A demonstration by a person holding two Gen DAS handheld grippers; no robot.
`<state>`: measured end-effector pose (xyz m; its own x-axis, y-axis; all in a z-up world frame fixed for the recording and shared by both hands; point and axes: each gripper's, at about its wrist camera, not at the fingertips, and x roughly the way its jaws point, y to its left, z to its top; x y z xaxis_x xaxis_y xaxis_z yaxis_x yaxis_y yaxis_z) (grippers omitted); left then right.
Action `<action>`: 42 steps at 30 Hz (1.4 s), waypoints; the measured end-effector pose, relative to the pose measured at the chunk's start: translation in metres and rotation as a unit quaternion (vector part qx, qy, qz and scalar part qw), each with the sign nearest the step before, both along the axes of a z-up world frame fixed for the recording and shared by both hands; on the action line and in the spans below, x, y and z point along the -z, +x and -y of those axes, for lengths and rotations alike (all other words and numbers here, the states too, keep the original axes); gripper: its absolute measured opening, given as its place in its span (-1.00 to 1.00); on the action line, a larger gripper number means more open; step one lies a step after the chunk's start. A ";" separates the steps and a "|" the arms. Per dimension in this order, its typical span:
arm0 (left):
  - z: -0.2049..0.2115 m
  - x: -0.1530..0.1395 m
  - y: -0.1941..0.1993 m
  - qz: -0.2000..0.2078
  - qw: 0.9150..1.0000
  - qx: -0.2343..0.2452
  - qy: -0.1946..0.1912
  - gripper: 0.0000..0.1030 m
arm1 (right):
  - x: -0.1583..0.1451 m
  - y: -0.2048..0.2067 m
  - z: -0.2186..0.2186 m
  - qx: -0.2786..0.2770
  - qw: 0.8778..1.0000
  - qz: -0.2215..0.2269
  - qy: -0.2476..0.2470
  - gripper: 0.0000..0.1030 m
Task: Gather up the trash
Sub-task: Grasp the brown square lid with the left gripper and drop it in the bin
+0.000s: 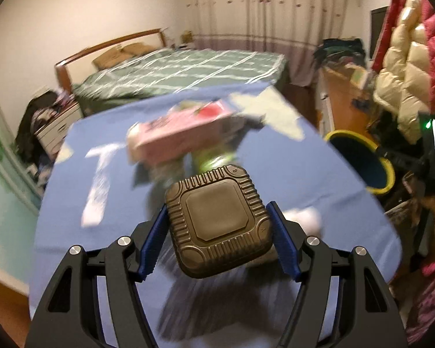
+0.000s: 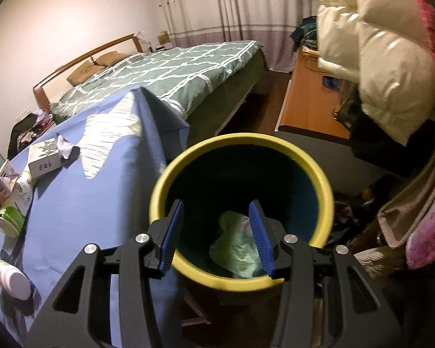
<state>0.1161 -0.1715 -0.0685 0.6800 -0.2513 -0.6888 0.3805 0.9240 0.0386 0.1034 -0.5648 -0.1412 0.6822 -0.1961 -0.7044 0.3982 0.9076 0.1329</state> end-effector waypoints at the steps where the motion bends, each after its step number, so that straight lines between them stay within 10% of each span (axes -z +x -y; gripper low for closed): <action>1: 0.012 -0.004 0.004 0.003 1.000 0.011 -0.003 0.29 | 0.000 -0.005 0.005 0.007 1.000 0.001 -0.002 -0.13; 23: 0.289 0.016 0.049 -0.046 0.985 0.164 0.015 0.30 | 0.017 -0.069 0.079 0.082 0.996 -0.006 -0.024 -0.13; 35: 0.349 0.042 0.073 -0.055 0.985 0.160 0.034 0.70 | 0.019 -0.079 0.087 0.091 0.996 -0.013 -0.022 -0.13; 42: 0.294 0.002 0.046 -0.025 0.987 0.158 0.000 0.82 | 0.014 -0.079 0.073 0.083 0.996 -0.008 -0.021 -0.13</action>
<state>0.1618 -0.4657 -0.0710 0.5332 -0.4448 -0.7196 0.6508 0.7591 0.0130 0.0242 -0.6376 -0.1548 0.6271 -0.3349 -0.7033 0.5448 0.8339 0.0886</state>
